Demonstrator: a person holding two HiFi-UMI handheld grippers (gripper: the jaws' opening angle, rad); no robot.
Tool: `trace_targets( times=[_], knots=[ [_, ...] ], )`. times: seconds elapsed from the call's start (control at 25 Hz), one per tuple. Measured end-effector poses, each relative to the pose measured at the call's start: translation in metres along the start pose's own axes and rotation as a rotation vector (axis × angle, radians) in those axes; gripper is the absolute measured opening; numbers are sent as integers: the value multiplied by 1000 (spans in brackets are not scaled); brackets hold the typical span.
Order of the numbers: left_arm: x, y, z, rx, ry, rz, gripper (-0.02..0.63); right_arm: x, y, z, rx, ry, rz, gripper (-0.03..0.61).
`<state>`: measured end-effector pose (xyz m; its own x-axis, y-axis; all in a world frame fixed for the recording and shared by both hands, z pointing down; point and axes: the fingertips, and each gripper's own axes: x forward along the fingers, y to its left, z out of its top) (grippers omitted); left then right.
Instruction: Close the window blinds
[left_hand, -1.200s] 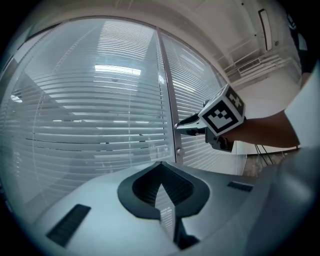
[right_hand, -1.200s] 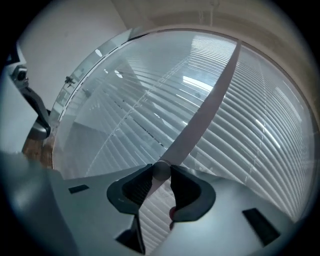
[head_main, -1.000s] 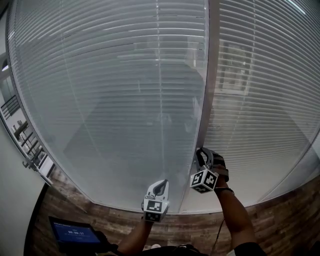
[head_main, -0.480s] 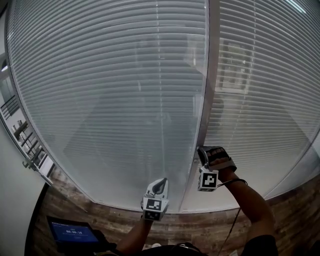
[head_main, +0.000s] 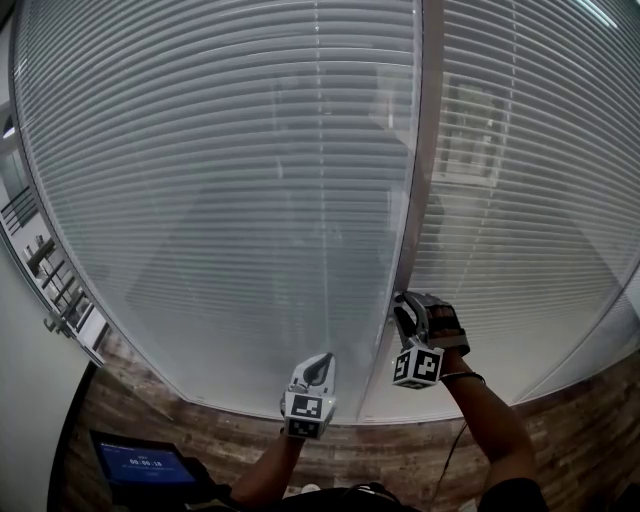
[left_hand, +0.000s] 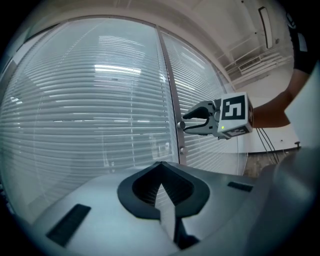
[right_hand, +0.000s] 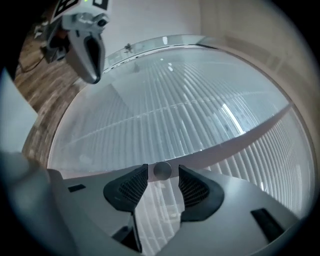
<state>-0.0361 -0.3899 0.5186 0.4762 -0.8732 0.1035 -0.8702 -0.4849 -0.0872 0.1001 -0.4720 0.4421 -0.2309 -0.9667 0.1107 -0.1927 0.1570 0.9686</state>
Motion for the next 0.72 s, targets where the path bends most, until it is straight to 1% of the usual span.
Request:
trace_targets(
  times=[0.04,0.16,0.2,0.24,0.32,0.44,0.6,0.64,0.68,0.72],
  knots=[
    [-1,0,3,-3,-1,0,0,-2,-2,0,118,-8,-13,175],
    [0,0,-1,-7,-5,6,0,-4,-10,3,536,-20,-28,175],
    [1,-1,-2,-4,-4,4,0,-3,-10,3,645,-22,-33,175],
    [1,-3,-2,-3,-4,1,0,-1,-9,3,728,-23,-44,175],
    [1,-5,1,-4,-8,0,0,1,-12,6,853,-21,-77,175],
    [1,-4,2,-6,-11,3,0,5,-17,5,1006,-21,-136,175],
    [1,-2,-2,-8,-4,10,0,5,-22,8,1214,-12,-168,172],
    [0,-1,-3,-9,-3,12,0,4,-24,8,1240,-16,-173,142],
    [0,0,-3,-10,-2,14,0,4,-24,6,1246,-20,-176,130],
    [0,1,-4,-11,-1,17,0,5,-23,4,1231,-23,-178,129]
  ],
)
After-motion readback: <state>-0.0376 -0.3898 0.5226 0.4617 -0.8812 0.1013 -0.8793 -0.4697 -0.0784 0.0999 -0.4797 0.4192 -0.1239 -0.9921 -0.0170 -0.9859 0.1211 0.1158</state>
